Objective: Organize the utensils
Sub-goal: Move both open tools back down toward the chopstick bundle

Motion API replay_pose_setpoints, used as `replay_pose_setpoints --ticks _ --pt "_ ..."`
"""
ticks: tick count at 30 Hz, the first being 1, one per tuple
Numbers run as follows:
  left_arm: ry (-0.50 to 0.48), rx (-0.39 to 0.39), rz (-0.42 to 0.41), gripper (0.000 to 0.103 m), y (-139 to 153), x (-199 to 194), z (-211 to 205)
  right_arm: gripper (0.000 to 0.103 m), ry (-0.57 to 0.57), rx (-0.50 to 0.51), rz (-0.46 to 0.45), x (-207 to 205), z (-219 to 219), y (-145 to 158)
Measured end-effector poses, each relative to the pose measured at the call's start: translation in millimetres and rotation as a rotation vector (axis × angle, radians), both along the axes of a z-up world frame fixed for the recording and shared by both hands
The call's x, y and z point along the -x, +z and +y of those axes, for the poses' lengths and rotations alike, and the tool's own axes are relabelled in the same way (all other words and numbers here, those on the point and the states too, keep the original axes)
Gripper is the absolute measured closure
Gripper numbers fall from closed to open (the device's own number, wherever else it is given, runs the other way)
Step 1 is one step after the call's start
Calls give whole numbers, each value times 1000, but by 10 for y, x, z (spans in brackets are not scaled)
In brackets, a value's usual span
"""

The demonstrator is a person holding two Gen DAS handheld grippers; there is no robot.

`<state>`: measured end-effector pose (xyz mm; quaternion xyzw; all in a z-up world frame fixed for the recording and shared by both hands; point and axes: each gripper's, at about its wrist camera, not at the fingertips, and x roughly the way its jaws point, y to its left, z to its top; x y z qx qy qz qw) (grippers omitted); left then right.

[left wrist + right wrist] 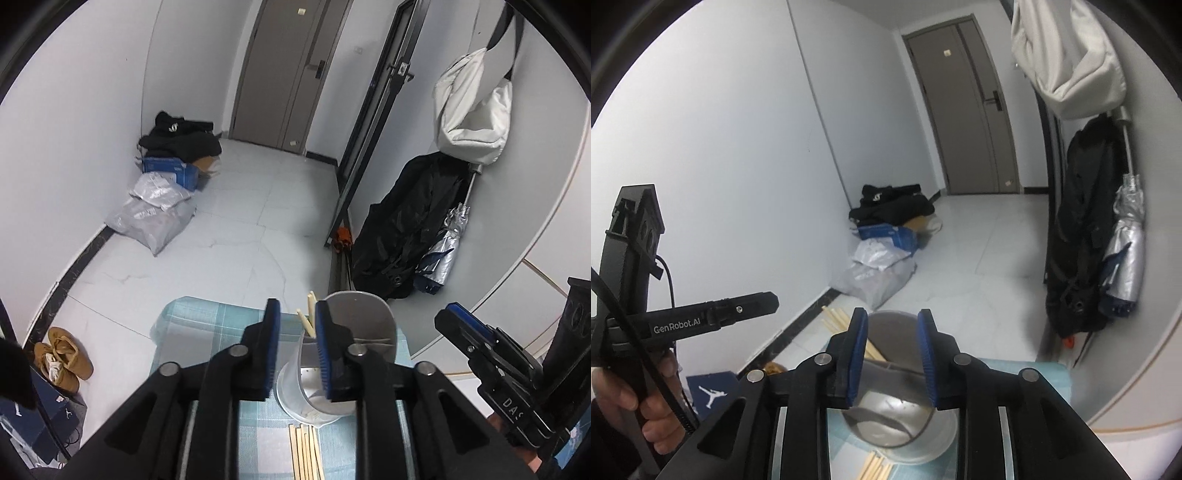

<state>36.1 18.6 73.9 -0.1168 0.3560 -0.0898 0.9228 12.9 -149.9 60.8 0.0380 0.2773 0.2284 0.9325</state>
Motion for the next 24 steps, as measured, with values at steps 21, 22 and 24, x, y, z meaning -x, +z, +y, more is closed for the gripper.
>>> replay_pose_setpoints --ticks 21,22,24 --pt "71 -63 -95 38 -239 678 24 24 -100 -26 -72 966 -73 -121" --pt "74 -62 -99 37 -262 688 30 23 -102 -25 -73 993 -69 -139" --pt "79 -66 -99 37 -320 728 34 20 -113 -23 -74 1043 -73 -192"
